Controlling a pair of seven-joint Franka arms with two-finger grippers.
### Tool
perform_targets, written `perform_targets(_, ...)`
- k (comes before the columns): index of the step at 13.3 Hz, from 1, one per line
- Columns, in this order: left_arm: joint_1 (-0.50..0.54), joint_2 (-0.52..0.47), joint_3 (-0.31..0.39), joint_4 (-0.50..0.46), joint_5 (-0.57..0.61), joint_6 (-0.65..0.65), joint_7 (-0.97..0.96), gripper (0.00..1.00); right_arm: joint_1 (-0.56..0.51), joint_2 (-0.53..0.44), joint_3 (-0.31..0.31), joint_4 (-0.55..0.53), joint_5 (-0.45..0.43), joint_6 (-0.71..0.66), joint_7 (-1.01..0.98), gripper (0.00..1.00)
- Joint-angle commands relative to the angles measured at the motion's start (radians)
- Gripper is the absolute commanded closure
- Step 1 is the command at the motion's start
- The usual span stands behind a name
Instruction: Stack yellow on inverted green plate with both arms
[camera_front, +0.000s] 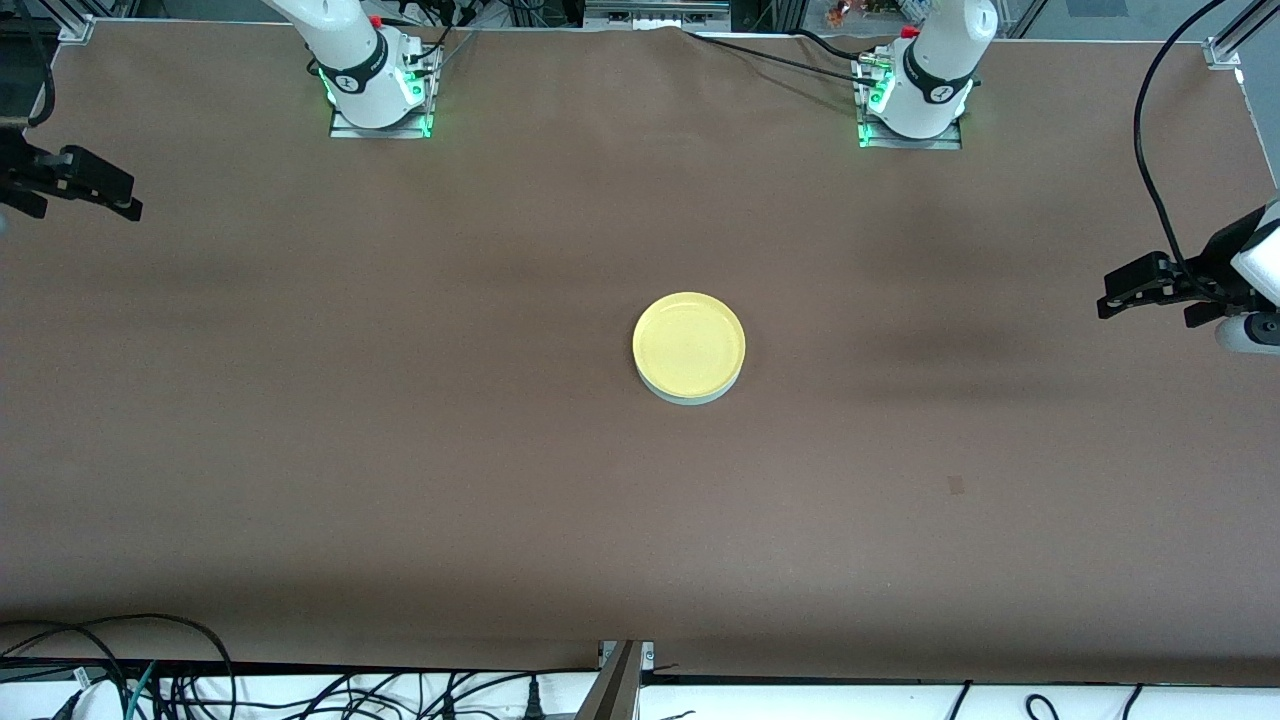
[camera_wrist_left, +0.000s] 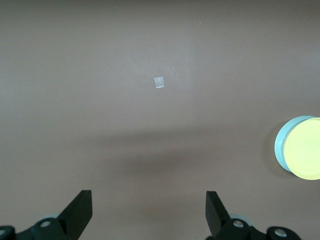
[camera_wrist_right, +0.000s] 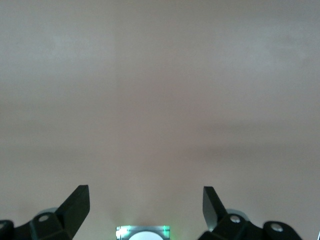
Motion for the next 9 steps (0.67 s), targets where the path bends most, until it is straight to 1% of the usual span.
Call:
perform_targets(1, -0.004, 0.009, -0.004, 0.034, 0.023, -0.03, 0.006, 0.0, -0.034, -0.028, 0.054, -0.031, -0.002, -0.057, -0.008, 0.0)
perform_targets(2, -0.004, 0.009, -0.004, 0.034, 0.023, -0.03, 0.006, 0.0, -0.04, -0.029, 0.064, -0.031, -0.002, -0.067, -0.008, 0.0)
perform_targets(6, -0.004, 0.009, -0.006, 0.034, 0.023, -0.03, 0.006, 0.0, -0.056, 0.014, 0.056, 0.001, 0.0, -0.071, -0.011, 0.0)
perform_targets(9, -0.004, 0.009, -0.006, 0.034, 0.023, -0.03, 0.006, 0.0, -0.056, 0.02, 0.056, 0.004, 0.003, -0.072, -0.008, 0.0)
